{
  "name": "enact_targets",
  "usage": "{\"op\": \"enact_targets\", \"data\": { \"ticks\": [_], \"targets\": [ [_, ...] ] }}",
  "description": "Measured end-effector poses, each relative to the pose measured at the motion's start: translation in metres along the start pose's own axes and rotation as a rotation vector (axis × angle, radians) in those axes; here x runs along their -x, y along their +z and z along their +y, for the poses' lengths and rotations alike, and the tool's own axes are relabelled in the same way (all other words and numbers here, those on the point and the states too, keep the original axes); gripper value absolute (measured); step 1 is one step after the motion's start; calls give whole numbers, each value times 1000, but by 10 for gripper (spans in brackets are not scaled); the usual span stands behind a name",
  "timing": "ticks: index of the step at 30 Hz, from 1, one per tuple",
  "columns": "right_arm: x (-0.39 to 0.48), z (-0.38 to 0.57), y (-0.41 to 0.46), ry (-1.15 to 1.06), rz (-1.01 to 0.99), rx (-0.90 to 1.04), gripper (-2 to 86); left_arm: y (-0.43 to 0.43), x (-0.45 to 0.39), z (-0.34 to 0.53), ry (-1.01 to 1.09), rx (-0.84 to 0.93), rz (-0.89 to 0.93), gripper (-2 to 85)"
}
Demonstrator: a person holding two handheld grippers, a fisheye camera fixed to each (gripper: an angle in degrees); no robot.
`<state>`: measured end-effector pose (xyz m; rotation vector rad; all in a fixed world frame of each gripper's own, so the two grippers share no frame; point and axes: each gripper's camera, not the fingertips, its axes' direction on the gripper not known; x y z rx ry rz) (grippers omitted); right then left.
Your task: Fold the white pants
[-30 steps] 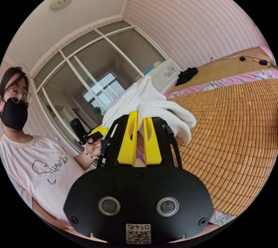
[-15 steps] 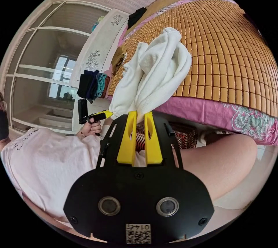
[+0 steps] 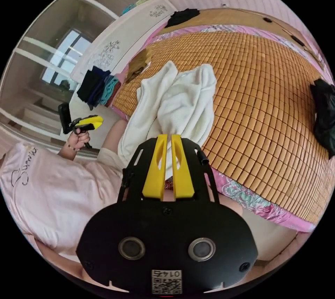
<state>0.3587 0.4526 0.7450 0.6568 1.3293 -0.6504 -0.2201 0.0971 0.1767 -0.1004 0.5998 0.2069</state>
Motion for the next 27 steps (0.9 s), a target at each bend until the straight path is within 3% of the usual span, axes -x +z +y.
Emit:
{"op": "enact_targets", "data": {
  "ticks": [3, 7, 10, 14, 17, 22, 27],
  "targets": [
    [-18, 6, 24, 147, 35, -109, 125, 20, -13, -33, 95, 24, 23, 63],
    [-13, 14, 56, 217, -127, -129, 95, 41, -5, -56, 43, 10, 75, 87],
    [38, 16, 55, 52, -127, -193, 58, 52, 9, -67, -52, 29, 55, 121],
    [117, 13, 83, -232, -141, -40, 47, 54, 18, -67, -98, 11, -98, 137],
    [143, 27, 114, -335, -129, 95, 50, 73, 33, -56, -132, 137, -204, 120],
    [133, 52, 92, -285, -33, 39, 68, 90, 38, -31, -44, 274, -224, 38],
    [76, 72, 38, -156, 302, -173, 132, 49, 47, -5, -101, 163, -241, -1]
  ]
}}
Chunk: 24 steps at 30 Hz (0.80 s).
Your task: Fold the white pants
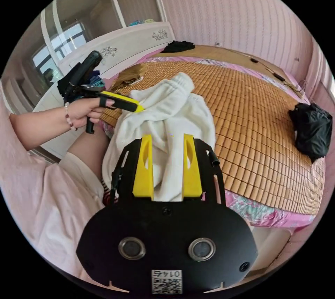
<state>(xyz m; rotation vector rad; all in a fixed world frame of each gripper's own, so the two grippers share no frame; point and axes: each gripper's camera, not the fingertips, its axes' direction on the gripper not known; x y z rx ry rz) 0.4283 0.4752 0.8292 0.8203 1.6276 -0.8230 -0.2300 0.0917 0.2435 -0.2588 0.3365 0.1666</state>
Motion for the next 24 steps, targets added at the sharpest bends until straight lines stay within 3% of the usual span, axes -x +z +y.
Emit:
{"op": "enact_targets", "data": {
  "ticks": [3, 7, 13, 15, 19, 22, 24],
  "targets": [
    [-40, -3, -2, 98, 37, -23, 160, -41, 19, 27, -57, -82, -29, -6],
    [-64, -15, 5, 135, 103, -110, 201, -66, 44, 57, -94, -64, -92, -7],
    [-87, -51, 74, 140, -23, 33, 198, -55, 87, 103, -226, 14, -80, -7],
    [-99, -52, 110, 168, -150, 206, 158, -56, 105, 121, -328, -32, 14, -8],
    [-141, -45, 103, 360, -424, 226, 78, -81, 106, 133, -311, -170, 72, -9],
    [-184, -27, 74, 543, -729, 59, 61, -105, 88, 127, -217, -225, 141, -9],
    [-224, -2, 37, 760, -1082, -320, 54, -119, 65, 110, -92, -251, 260, -10]
  ]
}}
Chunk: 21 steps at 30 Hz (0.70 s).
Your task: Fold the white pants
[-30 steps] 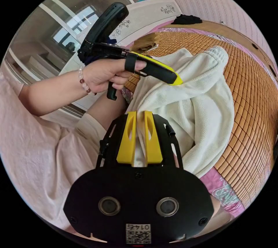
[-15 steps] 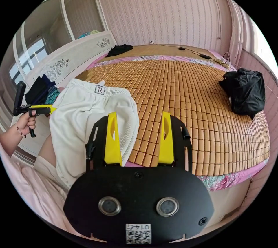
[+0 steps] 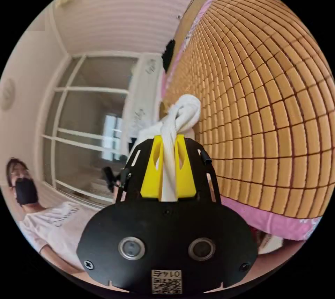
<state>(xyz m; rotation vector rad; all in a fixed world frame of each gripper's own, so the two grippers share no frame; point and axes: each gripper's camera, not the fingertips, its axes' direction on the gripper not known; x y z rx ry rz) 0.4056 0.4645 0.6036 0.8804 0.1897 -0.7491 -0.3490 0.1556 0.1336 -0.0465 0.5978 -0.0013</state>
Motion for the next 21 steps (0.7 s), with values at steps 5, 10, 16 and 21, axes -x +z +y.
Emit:
{"op": "enact_targets", "data": {
  "ticks": [5, 10, 16, 21],
  "targets": [
    [128, -41, -85, -305, -159, -354, 45, -20, -67, -59, 261, -149, 319, -9],
    [371, -93, -136, -884, -333, -420, 44, -63, -158, -123, 579, -304, 604, -10],
    [635, -97, -63, -1316, -50, -218, 47, -150, -188, -120, 715, -609, 773, -10],
    [620, -128, 122, -1253, 549, 56, 52, -147, -124, -76, 531, -508, 608, -10]
  ]
}}
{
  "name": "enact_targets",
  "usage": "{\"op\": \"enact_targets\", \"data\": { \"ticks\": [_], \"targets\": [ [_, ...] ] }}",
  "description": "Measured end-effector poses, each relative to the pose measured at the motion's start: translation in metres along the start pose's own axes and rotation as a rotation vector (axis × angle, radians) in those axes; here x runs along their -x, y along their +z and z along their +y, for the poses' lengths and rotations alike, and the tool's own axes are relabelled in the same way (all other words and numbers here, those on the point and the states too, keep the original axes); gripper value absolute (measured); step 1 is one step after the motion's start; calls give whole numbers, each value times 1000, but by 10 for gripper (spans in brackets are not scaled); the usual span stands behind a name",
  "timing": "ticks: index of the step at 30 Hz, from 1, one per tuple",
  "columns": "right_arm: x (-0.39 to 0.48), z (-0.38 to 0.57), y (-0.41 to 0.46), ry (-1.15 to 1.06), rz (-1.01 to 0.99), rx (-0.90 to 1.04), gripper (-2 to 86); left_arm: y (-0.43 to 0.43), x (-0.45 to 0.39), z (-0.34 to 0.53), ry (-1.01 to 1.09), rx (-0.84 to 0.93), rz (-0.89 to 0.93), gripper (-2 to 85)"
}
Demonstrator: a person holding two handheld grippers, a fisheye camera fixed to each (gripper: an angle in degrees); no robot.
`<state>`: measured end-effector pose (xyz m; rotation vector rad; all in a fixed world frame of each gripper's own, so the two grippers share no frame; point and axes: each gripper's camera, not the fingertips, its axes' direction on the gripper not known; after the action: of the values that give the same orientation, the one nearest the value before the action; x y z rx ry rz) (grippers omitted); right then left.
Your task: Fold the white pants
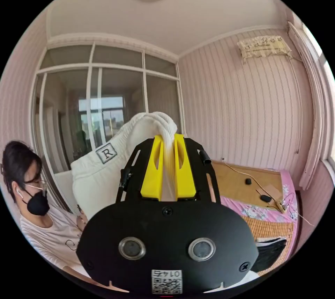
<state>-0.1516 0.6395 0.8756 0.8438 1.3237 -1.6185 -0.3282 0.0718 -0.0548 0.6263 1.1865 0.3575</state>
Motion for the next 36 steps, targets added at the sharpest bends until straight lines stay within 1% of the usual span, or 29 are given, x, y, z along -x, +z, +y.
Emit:
{"op": "enact_targets", "data": {
  "ticks": [1, 3, 4, 6, 7, 8, 9, 11, 12, 14, 16, 19, 21, 23, 25, 27, 28, 29, 30, 31, 32, 33, 34, 36],
  "targets": [
    [0, 8, 28, 1, -2, 62, 53, -5, 5, 12, -37, 29, -36, -10],
    [-6, 69, 140, 52, -47, 283, 53, -27, 25, 69, -163, 145, -255, -10],
    [-7, 90, 166, 69, -64, 325, 53, -32, 29, 85, -190, 167, -312, -10],
    [-5, 187, 249, 142, -127, 454, 53, -54, 48, 144, -338, 179, -441, -10],
    [-4, 213, 266, 176, -139, 489, 53, -59, 52, 158, -365, 183, -470, -10],
    [-3, 261, 296, 265, -160, 572, 53, -71, 63, 183, -460, 205, -519, -10],
    [-2, 304, 319, 352, -166, 661, 52, -79, 73, 206, -553, 270, -552, -10],
    [5, 344, 339, 394, -173, 751, 52, -88, 83, 232, -654, 363, -593, -10],
    [10, 354, 345, 386, -166, 779, 52, -95, 86, 243, -698, 372, -580, -10],
    [15, 346, 351, 352, -165, 781, 52, -106, 85, 248, -730, 328, -554, -10],
    [18, 316, 352, 295, -152, 735, 51, -112, 82, 239, -714, 275, -558, -10],
    [27, 243, 358, 195, -121, 618, 51, -121, 74, 209, -606, 182, -607, -10],
    [41, 184, 378, 145, -176, 522, 51, -136, 63, 182, -488, 95, -714, -9],
    [58, 149, 409, 124, -263, 527, 53, -154, 55, 169, -448, 28, -814, -8],
    [78, 134, 448, 121, -313, 550, 59, -174, 52, 169, -468, -15, -903, -6],
    [109, 147, 496, 120, -281, 577, 82, -194, 59, 187, -541, 26, -1075, 2],
    [116, 155, 508, 132, -258, 593, 92, -197, 63, 195, -549, 54, -1141, 7],
    [128, 176, 528, 153, -226, 631, 106, -201, 75, 217, -591, 125, -1263, 18],
    [138, 203, 541, 158, -236, 674, 111, -204, 92, 244, -682, 218, -1319, 23],
    [142, 216, 545, 156, -250, 694, 115, -207, 101, 258, -765, 258, -1327, 25],
    [146, 244, 545, 159, -272, 729, 120, -209, 114, 279, -894, 313, -1311, 23],
    [146, 270, 535, 148, -280, 735, 122, -211, 118, 292, -961, 300, -1304, 14],
    [145, 283, 528, 139, -276, 740, 123, -212, 116, 294, -970, 267, -1303, 7],
    [129, 337, 484, 105, -234, 786, 124, -212, 108, 286, -938, 194, -1340, -6]
  ]
}}
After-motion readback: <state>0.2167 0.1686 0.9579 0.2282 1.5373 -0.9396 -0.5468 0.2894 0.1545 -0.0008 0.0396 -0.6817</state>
